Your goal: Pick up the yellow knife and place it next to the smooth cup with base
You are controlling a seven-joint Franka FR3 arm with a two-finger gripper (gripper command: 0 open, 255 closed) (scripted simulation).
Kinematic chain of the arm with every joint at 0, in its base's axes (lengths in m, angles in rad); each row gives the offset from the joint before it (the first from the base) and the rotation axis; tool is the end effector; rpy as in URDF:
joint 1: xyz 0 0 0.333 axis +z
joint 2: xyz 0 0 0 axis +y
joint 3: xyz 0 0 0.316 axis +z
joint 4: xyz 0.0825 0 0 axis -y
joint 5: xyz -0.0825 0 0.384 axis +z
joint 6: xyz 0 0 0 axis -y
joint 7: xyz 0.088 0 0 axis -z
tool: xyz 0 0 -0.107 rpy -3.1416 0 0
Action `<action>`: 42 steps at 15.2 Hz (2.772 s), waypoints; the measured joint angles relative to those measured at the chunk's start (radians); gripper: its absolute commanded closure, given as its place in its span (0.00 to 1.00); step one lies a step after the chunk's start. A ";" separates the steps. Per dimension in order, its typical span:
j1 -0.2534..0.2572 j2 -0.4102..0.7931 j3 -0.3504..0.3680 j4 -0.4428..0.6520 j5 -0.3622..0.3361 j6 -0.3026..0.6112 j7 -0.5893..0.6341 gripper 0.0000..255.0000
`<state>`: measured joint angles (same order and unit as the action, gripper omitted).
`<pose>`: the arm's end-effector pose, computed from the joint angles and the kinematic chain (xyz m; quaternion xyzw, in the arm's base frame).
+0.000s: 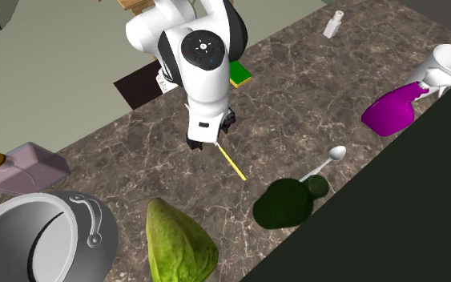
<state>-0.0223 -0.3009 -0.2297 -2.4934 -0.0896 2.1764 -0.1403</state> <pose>0.4178 -0.1107 0.3908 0.9996 -0.0245 -0.0112 0.0007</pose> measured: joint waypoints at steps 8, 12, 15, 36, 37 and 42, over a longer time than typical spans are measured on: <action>0.000 0.000 0.000 0.000 0.000 0.000 0.000 1.00; 0.000 -0.013 0.002 0.009 -0.001 -0.021 0.002 1.00; -0.001 -0.030 0.005 0.032 -0.002 -0.062 0.002 1.00; 0.002 -0.105 0.025 0.254 0.001 -0.358 0.004 1.00; 0.002 -0.107 0.027 0.265 0.002 -0.371 0.005 1.00; 0.004 -0.105 0.030 0.330 0.005 -0.433 0.004 1.00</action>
<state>-0.0181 -0.4060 -0.1995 -2.1638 -0.0848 1.7430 -0.1362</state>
